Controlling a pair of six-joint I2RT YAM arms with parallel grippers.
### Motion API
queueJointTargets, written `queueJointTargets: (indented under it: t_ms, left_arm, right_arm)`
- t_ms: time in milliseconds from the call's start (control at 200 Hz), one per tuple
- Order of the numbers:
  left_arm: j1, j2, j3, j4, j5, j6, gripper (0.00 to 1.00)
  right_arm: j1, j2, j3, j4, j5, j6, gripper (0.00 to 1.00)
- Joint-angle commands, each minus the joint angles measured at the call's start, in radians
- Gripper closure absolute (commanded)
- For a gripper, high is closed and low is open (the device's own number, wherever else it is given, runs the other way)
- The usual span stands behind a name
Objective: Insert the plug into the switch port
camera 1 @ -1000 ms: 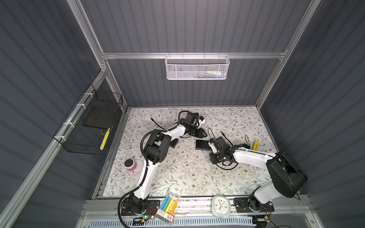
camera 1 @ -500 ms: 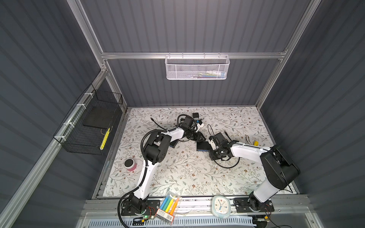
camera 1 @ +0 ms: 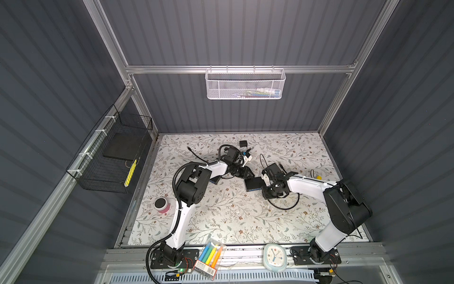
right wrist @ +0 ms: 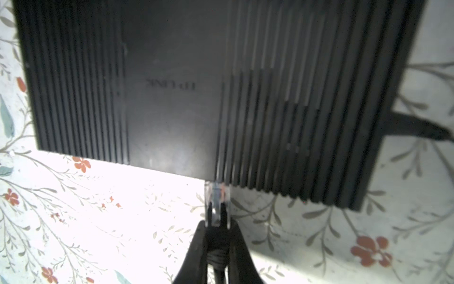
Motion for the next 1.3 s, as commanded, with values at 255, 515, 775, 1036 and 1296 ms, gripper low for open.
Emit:
queueJointTargets:
  t_ms: [255,515,775,1036,1296]
  left_arm:
    - [0.002,-0.063,0.017,-0.005,-0.003,-0.005,0.71]
    - [0.061,-0.214,-0.047,0.061,-0.006,-0.059,0.63]
    - [0.047,-0.325,-0.228,0.196,0.081,-0.194,0.63]
    - [-0.014,-0.376,-0.358,0.342,0.153,-0.348,0.64]
    - [-0.040,-0.388,-0.388,0.410,0.185,-0.409,0.63]
  right_arm:
    - [-0.005,0.031,0.040,-0.083,0.017,-0.003,1.00]
    - [-0.001,-0.135,-0.032,-0.077,0.003,-0.017,1.00]
    - [0.024,-0.355,-0.135,0.059,-0.079,-0.068,1.00]
    - [0.043,-0.423,-0.164,0.104,-0.102,-0.105,1.00]
    - [0.072,-0.391,-0.152,0.118,-0.085,-0.109,0.99]
